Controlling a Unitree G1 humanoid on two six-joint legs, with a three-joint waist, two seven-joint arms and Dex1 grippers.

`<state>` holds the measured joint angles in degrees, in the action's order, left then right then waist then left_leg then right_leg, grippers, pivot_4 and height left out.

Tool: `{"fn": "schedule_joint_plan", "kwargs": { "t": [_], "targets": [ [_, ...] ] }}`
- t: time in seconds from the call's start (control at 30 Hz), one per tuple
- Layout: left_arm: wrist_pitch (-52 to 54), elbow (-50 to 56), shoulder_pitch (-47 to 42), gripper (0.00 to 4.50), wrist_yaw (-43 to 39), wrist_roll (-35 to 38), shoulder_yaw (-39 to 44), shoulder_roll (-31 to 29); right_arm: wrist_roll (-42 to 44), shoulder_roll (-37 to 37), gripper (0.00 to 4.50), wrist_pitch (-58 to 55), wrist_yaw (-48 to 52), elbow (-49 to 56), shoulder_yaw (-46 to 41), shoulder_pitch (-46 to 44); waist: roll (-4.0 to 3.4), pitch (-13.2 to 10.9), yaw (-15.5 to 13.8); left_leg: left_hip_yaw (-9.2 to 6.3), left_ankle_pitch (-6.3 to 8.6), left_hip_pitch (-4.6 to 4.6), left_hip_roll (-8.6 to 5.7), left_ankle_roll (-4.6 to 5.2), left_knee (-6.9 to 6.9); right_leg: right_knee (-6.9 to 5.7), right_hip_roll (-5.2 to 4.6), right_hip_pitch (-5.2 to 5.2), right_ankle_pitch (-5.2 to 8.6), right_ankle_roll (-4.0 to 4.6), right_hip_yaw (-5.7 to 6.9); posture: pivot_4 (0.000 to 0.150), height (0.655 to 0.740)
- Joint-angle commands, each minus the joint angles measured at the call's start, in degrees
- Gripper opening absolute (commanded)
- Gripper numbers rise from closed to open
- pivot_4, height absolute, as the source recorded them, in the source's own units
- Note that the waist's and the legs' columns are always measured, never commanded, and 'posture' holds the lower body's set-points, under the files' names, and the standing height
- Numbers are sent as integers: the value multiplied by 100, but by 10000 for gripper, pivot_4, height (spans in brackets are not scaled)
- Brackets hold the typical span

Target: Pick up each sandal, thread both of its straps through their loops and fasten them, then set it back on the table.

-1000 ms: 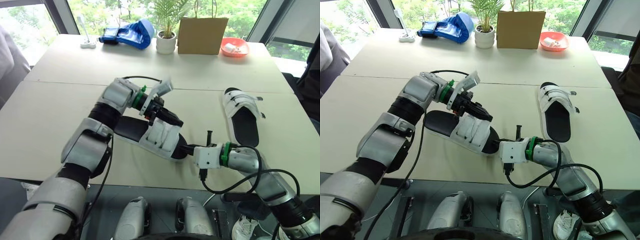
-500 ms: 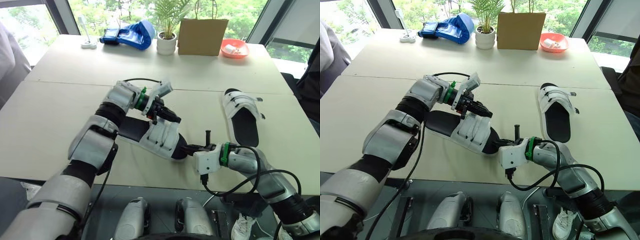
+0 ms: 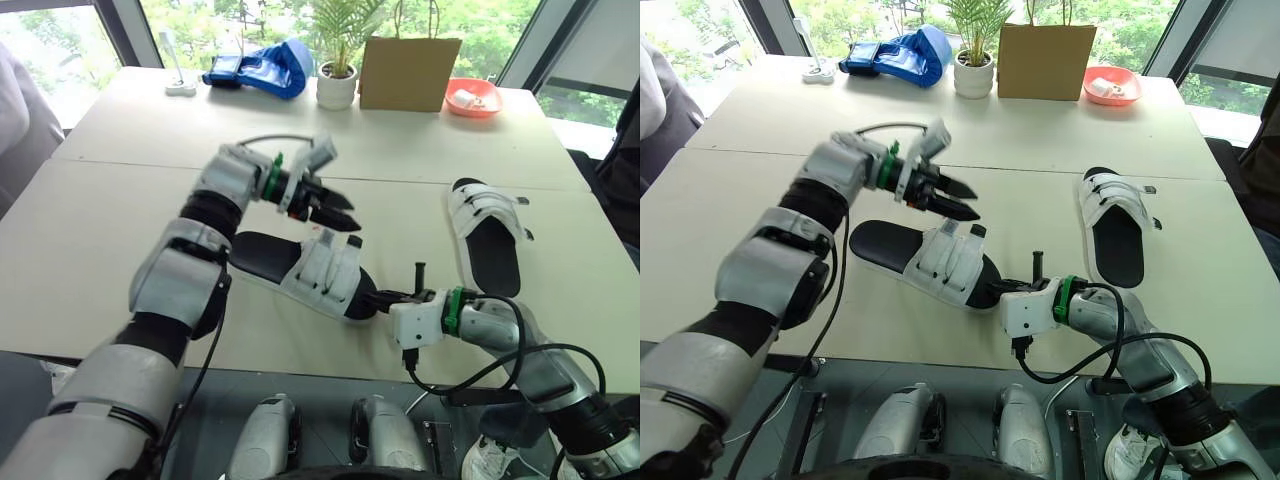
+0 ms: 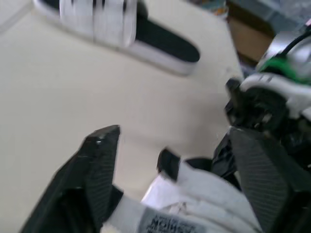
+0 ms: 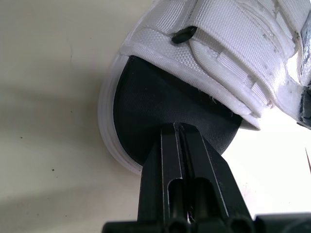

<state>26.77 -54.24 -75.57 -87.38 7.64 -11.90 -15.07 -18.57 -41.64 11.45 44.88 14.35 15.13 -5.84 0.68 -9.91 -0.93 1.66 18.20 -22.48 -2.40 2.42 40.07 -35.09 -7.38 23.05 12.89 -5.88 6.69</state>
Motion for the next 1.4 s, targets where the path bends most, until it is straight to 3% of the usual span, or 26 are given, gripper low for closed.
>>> {"fn": "schedule_joint_plan", "kwargs": {
  "t": [0.03, 0.17, 0.33, 0.47, 0.53, 0.6, 0.73, 0.83, 0.93, 1.1, 1.17, 1.27, 1.4],
  "targets": [
    [-106, 772, 224, 43993, -192, 0, -187, 103, -102, -39, 0, -269, 297, -203, 384, 395, -1, 1, -6, 0, 0, 3, 0, 1, 0, 3, -1, -5, 0, 0, 1, 1500, 7209],
    [-448, 1119, 640, 43993, -195, -320, -593, 49, -101, -19, 0, -331, 283, -148, 395, 412, -7, 3, 13, 0, 1, 8, 0, 0, -1, 1, 0, -6, 1, 0, 0, 1500, 7209],
    [-855, 964, 818, 20332, -205, -774, -1091, 16, -124, -5, 0, -381, 237, -108, 389, 463, -5, 3, 1, 0, 0, 5, 0, -1, 0, 0, 6, -4, 1, 0, 1, 1500, 7209],
    [-1546, 330, 685, 221, 649, -1118, -1104, 269, -154, -11, 0, -387, 192, -87, 388, 523, -4, 3, -10, 0, 1, 6, 0, 1, 0, 2, 2, -6, 1, 0, 1, 1500, 7209],
    [-1679, -265, 470, 221, 1523, -1331, -1015, 432, -147, 9, 0, -429, 135, -34, 361, 589, -1, 4, -23, -1, 2, 6, 0, 3, 0, 2, 0, -5, 1, 0, 1, 1500, 7209],
    [-1887, -645, 347, 221, 1806, -1369, -901, 458, -125, 23, 0, -497, 79, 68, 316, 652, -2, 4, -16, 0, 3, 6, 0, 6, 0, 1, -1, -4, 1, -1, 0, 1500, 7209],
    [-1970, -901, 177, 221, 1590, -1048, -449, 353, -62, 13, 0, -623, -23, 373, 131, 791, -2, 4, -12, 1, 4, 1, 0, 7, -1, -2, 5, 3, 3, -4, 1, 1500, 7209],
    [-1683, -534, 183, 221, 838, -521, 57, -28, 673, 187, 0, -1352, -41, 1188, -486, 1057, -1, 0, -6, 2, 4, -8, -2, 7, 0, -2, 6, 11, 3, -4, 2, 1500, 7209],
    [-84, 921, 641, 8277, -422, 468, -32, -1113, 2698, 317, 8429, -3014, 134, 2851, -2015, 1788, -38, -25, 41, 1, 2, -46, -1, 3, 2, -6, 0, 47, 2, -3, 3, 1500, 7209],
    [1080, 3423, 2000, 32864, -512, 1716, -627, -2565, 5201, 16, 34093, -4469, 459, 4193, -4067, 2787, -76, -39, 0, -2, 1, -20, 2, 0, 1, 9, -7, 12, -3, 0, 4, 1500, 7209],
    [1363, 3944, 2381, 43505, -512, 1853, -697, -2822, 6232, -194, 44489, -4788, 633, 4449, -4977, 3268, -78, -43, -83, -9, 4, 1, 1, 0, 2, 12, -12, -13, -1, 1, 9, 1500, 7209],
    [1542, 4115, 2522, 44707, -497, 1765, -692, -2796, 7117, -488, 45000, -5004, 563, 4510, -5659, 3556, -63, -51, -191, -11, 8, 4, 0, 6, 9, 12, -17, -20, -1, 6, 9, 1500, 7209],
    [1160, 3611, 2513, 44707, 223, 1322, -890, -1797, 8361, -834, 45000, -5140, 331, 4562, -6800, 4128, -81, -42, -319, -9, 33, 10, -10, 52, 15, 16, -29, -29, 1, 9, 0, 1500, 7209]
  ]
}}
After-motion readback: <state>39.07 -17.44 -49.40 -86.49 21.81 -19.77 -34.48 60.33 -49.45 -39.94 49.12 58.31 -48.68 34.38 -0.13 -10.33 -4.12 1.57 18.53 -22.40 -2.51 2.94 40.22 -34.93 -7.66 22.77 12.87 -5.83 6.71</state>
